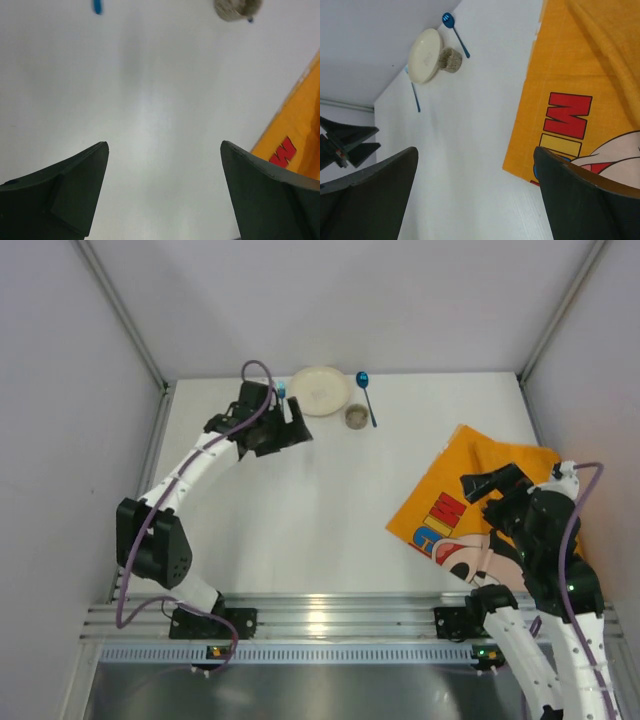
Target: Set the dinner table for one person
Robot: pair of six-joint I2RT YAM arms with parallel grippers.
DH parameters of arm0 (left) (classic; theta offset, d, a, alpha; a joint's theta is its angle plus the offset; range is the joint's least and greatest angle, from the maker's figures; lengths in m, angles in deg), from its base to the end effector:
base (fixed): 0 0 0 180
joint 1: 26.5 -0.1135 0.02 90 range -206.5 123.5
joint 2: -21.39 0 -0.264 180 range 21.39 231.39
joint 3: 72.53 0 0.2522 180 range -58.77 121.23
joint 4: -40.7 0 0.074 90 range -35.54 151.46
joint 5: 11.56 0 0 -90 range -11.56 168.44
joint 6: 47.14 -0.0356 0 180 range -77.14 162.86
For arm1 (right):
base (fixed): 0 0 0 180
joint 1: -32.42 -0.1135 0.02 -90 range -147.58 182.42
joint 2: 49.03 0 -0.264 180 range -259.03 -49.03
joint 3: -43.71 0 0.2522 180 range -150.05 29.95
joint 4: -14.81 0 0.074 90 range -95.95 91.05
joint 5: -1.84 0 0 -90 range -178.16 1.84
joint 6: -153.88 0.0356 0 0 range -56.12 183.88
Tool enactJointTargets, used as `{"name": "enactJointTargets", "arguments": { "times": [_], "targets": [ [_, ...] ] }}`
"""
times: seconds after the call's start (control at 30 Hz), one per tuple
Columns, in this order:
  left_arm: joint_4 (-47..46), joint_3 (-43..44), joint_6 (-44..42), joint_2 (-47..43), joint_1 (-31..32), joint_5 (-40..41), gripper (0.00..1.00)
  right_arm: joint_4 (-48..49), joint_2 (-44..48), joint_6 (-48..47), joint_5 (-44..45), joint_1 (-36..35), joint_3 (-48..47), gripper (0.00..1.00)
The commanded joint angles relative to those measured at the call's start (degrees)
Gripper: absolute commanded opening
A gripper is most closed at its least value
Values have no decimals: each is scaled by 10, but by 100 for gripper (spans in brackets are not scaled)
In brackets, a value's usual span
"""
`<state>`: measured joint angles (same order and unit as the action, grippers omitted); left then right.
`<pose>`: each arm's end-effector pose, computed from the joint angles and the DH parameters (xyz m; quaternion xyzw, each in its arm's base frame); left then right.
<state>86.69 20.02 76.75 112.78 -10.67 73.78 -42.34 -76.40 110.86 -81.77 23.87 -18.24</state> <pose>0.3419 -0.0999 0.3053 -0.1294 0.9136 -0.1954 0.3324 0.0937 0.0101 0.3360 0.3025 0.7741 0.2171 0.5120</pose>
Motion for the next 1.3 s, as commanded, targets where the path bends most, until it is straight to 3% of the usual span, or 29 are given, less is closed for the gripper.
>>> {"name": "enactJointTargets", "arguments": {
  "times": [0.0, 0.17, 0.37, 0.53, 0.8, 1.07, 1.17, 1.27],
  "targets": [
    [1, 49, 37, -8, 95, 7, 99, -58, 21, 14, 0, 0, -24, 100],
    [1, 96, 8, 99, 214, -1, 99, -107, -13, -28, -11, 0, -60, 100],
    [18, 203, 0, 261, 294, 8, 99, -162, -21, -63, 32, 0, -124, 100],
    [37, 306, 4, 364, 317, 19, 99, -203, -16, -79, 49, 0, -144, 100],
    [38, 372, 6, 460, 347, -24, 98, -253, -1, -112, 99, 0, -175, 100],
    [40, 415, 18, 532, 403, -59, 87, -259, -12, -136, 107, 0, -182, 100],
    [52, 441, 18, 552, 416, -69, 76, -259, -14, -141, 102, 0, -179, 100],
    [54, 450, 27, 564, 418, -78, 40, -254, -15, -145, 95, 0, -175, 100]
  ]
}}
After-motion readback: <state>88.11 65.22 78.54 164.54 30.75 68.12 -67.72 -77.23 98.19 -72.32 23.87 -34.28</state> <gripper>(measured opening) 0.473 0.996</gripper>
